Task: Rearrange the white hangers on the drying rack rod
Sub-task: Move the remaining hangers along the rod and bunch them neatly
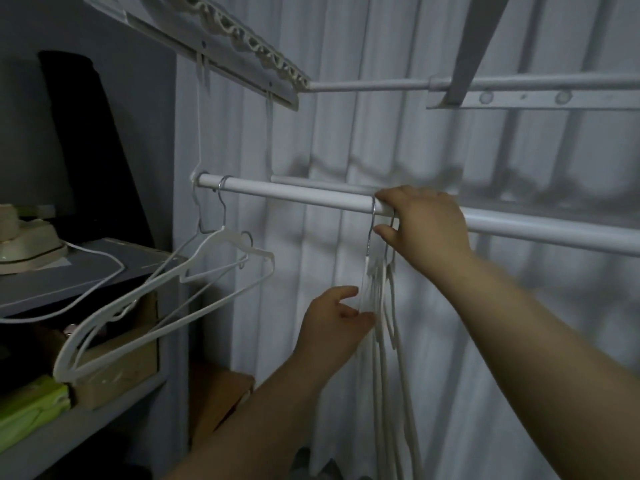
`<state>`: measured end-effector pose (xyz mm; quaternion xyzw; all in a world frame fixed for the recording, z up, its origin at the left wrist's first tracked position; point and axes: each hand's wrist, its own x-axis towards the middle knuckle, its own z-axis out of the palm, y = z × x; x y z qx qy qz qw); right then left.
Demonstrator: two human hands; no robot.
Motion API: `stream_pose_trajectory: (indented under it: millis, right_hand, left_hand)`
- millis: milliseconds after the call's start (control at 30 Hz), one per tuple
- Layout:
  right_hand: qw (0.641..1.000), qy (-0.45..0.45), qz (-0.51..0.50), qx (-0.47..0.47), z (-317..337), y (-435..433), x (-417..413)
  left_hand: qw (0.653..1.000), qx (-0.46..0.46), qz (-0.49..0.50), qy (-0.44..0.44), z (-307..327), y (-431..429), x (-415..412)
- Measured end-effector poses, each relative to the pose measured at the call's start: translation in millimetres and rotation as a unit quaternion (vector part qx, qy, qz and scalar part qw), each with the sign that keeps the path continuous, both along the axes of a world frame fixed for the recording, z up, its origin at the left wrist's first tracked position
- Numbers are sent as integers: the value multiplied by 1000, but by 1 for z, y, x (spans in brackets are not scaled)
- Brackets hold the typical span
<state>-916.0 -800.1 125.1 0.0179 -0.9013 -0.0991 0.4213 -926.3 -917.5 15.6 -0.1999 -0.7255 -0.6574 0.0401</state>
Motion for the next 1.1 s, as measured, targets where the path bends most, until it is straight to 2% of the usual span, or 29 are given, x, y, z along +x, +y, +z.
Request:
stream_pose_trajectory:
  millis: [133,433,700,1100]
  right_hand:
    - [1000,11,1,16,-3,6,0]
    - [1000,15,4,3,-4,6,0]
    - [1000,14,7,-10,-5,1,-1]
    - [1000,20,2,-16,-5,-13,-7]
  left_hand:
    - [999,35,24,-16,3,-21,-6]
    - [994,27,103,-15,20,-80,-31]
    - [991,43,123,-34,24,-108,-57]
    - [988,-26,150,-4,24,-132,-70]
